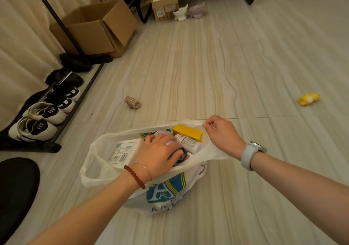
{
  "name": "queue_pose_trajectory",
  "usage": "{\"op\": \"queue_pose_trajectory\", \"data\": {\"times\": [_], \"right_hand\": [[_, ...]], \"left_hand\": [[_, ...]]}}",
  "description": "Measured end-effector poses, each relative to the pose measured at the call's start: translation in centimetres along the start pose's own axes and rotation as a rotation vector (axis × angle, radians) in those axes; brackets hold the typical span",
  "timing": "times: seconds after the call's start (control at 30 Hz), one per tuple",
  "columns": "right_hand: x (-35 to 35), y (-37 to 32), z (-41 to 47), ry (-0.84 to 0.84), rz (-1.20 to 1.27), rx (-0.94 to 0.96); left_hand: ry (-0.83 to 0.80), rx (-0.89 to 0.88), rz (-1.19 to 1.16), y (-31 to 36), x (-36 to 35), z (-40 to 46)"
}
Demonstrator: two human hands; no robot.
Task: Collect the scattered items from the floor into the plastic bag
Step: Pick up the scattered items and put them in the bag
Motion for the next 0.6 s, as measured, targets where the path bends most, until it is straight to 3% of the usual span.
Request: {"op": "queue_pose_trajectory", "data": {"times": [0.1,0.27,0.33,0.47,0.6], "right_hand": [[0.6,-0.1,-0.6,0.016,-0.071,0.069],[2.6,1.7,-1.3,0.076,-0.065,0.137],[3.8,3.8,-1.6,0.100,-0.116,0.102],[8.0,7.8,-1.2,-0.043,-0.288,-0.008],[19.0,7.0,-1.4,0.055,-0.330,-0.111]], "left_hand": [[0.209,0.110,-0.067,-0.9,2.1,0.3],[0.311,0.106,-0.110,0.9,3.3,3.5],[0.268,0.071,-0.093,2.7,3.1,5.7],[0.016,-0.086,0.086,8.1,3.9,12.0],[-0.024,-0.204,0.154,14.2,11.4,16.7]]}}
Point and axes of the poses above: each hand's wrist, its own z-axis towards the middle knuckle, its own x-axis out of the back of the hand, y = z × x, the point moved 9 cm from there along z, towards the middle knuckle, and after that the axes turned 3 degrees about -x, right-handed, at the moved point
